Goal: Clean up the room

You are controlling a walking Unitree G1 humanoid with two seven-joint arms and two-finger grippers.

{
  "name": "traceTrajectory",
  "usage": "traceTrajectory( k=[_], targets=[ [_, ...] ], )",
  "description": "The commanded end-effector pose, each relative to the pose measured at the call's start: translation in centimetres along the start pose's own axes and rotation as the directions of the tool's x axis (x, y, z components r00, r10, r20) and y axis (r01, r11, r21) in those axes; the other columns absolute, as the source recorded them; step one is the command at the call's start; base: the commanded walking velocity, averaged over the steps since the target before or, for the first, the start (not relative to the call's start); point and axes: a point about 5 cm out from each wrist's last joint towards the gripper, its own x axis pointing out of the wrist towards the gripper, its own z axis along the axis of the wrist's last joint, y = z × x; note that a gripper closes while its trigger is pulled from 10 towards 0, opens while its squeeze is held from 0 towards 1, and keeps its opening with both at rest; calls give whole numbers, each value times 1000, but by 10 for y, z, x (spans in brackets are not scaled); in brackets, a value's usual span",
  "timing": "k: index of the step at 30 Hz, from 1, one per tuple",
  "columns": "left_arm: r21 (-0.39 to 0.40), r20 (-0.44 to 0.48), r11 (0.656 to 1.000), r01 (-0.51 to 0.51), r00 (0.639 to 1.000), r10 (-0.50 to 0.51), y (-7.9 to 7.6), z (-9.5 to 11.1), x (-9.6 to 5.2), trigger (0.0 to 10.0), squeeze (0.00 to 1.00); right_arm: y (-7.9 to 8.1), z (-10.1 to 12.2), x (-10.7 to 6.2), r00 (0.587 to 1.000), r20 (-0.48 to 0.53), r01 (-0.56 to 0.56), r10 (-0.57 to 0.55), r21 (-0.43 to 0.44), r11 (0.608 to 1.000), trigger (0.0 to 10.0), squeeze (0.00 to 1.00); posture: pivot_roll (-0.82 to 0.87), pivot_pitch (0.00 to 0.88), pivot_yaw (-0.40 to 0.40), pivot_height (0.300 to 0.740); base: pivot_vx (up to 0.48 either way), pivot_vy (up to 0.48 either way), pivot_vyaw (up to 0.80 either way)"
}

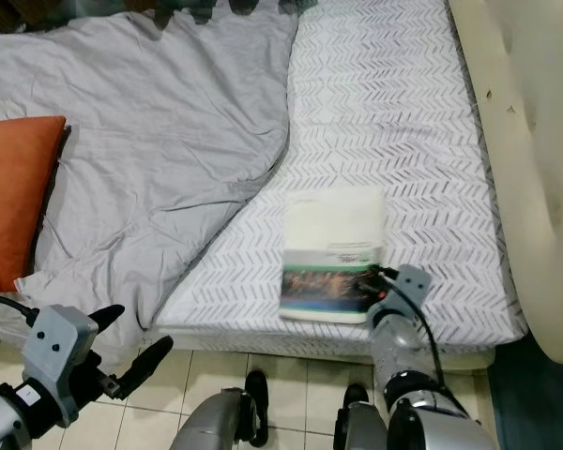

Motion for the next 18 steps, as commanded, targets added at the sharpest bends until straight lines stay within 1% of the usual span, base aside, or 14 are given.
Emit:
traceTrajectory(
  k=[1, 2, 3, 5, 7, 10, 11, 12, 17, 18],
  targets=[
    [-6, -18, 1000, 1, 1000, -1, -3, -2, -4, 10000, 0, -6, -7, -2, 998, -14, 59, -58, 44, 997, 0, 0, 235, 489, 193, 740, 0, 0, 0],
    [-6, -18, 1000, 1, 1000, -1, -3, -2, -4, 10000, 0, -6, -7, -2, 998, -14, 59, -58, 44, 997, 0, 0, 235, 489, 193, 740, 0, 0, 0],
    [-15, -20, 1000, 2, 1000, -2, -5, -4, -5, 10000, 0, -3, -6, -1, 999, -21, 47, -46, 12, 999, 0, 0, 235, 488, 186, 740, 0, 0, 0],
    [-31, -17, 1000, 4, 1000, -4, -7, -5, -5, 10000, 0, 0, -7, -1, 999, -38, 22, -23, -18, 1000, 0, 0, 234, 488, 182, 740, 0, 0, 0],
    [-39, -14, 999, 5, 1000, -5, -9, -5, -6, 10000, 0, 2, -8, -1, 999, -44, 12, -13, -27, 1000, 0, 0, 234, 488, 182, 740, 0, 0, 0],
    [-56, -26, 998, 18, 999, -20, -15, -14, -10, 10000, 0, 9, -12, -1, 995, -87, -58, 49, -95, 994, 0, 0, 228, 488, 168, 740, 0, 0, 0],
    [-56, -26, 998, 18, 999, -20, -15, -14, -10, 10000, 0, 9, -12, -1, 995, -87, -58, 49, -95, 994, 0, 0, 228, 488, 168, 740, 0, 0, 0],
    [-62, -36, 998, 14, 999, -16, -16, -18, -10, 10000, 0, 10, -13, -1, 992, -109, -84, 71, -126, 988, 0, 0, 217, 490, 154, 740, 0, 0, 0],
    [-70, -29, 998, -1, 1000, -1, -15, -18, -7, 10000, 0, 9, -14, -1, 985, -134, -126, 105, -163, 979, 0, 0, 215, 492, 146, 740, 0, 0, 0],
    [-72, -27, 997, -5, 1000, 3, -15, -18, -7, 10000, 0, 9, -13, -1, 984, -139, -136, 111, -182, 974, 0, 0, 215, 491, 144, 740, 0, 0, 0]
  ],
)
